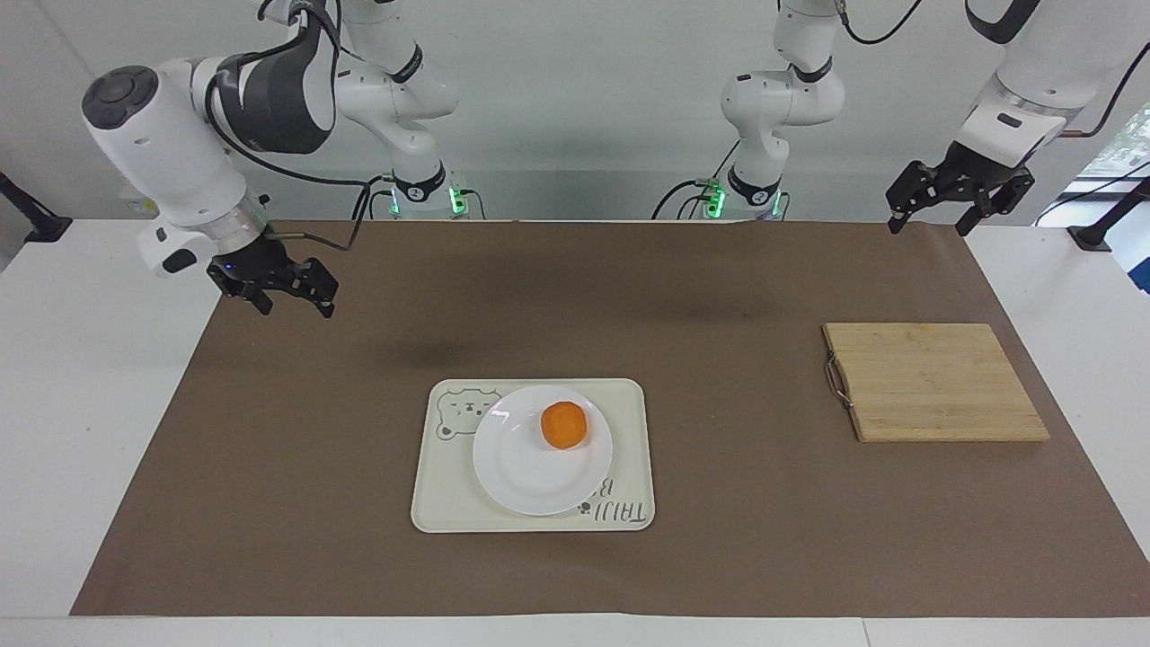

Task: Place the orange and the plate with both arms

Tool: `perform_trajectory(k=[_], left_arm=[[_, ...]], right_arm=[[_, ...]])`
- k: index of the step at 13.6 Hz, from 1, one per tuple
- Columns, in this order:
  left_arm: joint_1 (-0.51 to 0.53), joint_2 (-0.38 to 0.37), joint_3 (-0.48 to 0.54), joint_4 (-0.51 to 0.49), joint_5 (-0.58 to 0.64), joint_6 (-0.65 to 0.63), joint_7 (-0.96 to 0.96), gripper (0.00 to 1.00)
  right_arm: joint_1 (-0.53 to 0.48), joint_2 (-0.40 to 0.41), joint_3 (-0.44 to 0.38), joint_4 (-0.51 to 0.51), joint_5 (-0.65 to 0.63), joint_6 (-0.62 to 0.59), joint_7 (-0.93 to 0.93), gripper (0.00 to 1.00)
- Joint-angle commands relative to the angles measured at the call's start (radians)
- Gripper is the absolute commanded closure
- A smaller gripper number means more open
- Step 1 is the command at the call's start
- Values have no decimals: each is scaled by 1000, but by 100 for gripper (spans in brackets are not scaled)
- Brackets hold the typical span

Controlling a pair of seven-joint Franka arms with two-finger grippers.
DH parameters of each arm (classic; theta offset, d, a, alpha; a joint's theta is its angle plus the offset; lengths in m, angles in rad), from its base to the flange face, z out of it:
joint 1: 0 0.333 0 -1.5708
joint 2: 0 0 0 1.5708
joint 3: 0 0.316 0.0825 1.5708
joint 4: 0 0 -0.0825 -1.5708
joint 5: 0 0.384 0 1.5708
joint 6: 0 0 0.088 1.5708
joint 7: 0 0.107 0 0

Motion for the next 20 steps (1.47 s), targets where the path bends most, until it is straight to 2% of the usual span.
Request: perform_trajectory(k=[1,6,10,20], left_arm=[[10,-5,-8,6,-4,-2,-10,0],[10,-5,-8,6,-4,-2,-10,0],[10,-5,-8,6,-2,-2,-10,0],[9,4,-8,19,4,35,2,0]], right_arm=[[-12,-67,12,-25,-33,-39,12,0],[-4,-145,14,-13,-54,-51,-11,0],[-1,-150,27,99,-100,-192,-14,0],[17,-184,30,36,-87,-177,-8,0]])
